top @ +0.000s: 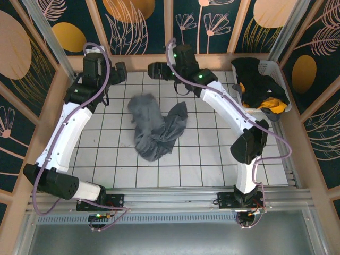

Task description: Fold and stack the t-shirts

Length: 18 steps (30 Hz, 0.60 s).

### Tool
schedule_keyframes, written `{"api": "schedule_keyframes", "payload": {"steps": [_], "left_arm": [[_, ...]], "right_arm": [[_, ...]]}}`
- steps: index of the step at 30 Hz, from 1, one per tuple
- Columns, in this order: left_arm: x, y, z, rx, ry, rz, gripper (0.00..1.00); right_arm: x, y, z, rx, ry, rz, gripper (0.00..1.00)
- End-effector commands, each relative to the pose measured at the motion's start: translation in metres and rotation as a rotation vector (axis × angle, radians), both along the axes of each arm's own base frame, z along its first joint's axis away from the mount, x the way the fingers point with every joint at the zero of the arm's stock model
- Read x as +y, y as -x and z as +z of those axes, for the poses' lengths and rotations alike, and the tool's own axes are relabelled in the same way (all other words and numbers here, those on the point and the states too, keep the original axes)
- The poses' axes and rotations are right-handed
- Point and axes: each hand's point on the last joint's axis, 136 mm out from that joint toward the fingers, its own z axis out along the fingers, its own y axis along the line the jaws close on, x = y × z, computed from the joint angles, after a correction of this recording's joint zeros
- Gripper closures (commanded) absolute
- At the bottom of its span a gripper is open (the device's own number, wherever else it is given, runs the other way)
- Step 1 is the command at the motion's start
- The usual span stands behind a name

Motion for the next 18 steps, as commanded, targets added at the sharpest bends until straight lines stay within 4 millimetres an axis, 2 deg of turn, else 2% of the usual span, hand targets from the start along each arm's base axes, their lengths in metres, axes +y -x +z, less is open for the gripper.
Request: {"api": "schedule_keyframes", "payload": {"steps": [1,3,5,8,10,12,15,18], "left_arm": [[-0.007,0.015,-0.057,0.179,0.358,0.171,0.1],[-0.011,0.026,-0.088,0.271,0.35,0.157,0.12],[-0.011,0.04,-0.123,0.369,0.328,0.161,0.12],[-0.004,0.063,-0.168,0.482,0.292,0.196,0.12],[-0.001,0.072,-0.188,0.522,0.298,0.225,0.12],[0.001,0.077,-0.201,0.549,0.321,0.256,0.12],[0.0,0.08,-0.209,0.56,0.361,0.288,0.13],[0.001,0.08,-0.209,0.554,0.374,0.308,0.13]], "right_arm": [[-0.03,0.011,0.004,0.016,-0.017,-0.049,0.26],[-0.049,0.016,-0.019,0.055,-0.007,-0.081,0.3],[-0.063,0.03,-0.043,0.076,0.023,-0.084,0.33],[-0.06,0.071,-0.089,0.083,0.153,-0.005,0.35],[-0.047,0.106,-0.13,0.131,0.235,0.097,0.39],[-0.025,0.143,-0.163,0.159,0.297,0.228,0.4],[0.01,0.195,-0.206,0.2,0.378,0.415,0.38],[0.036,0.233,-0.243,0.232,0.477,0.529,0.33]]}}
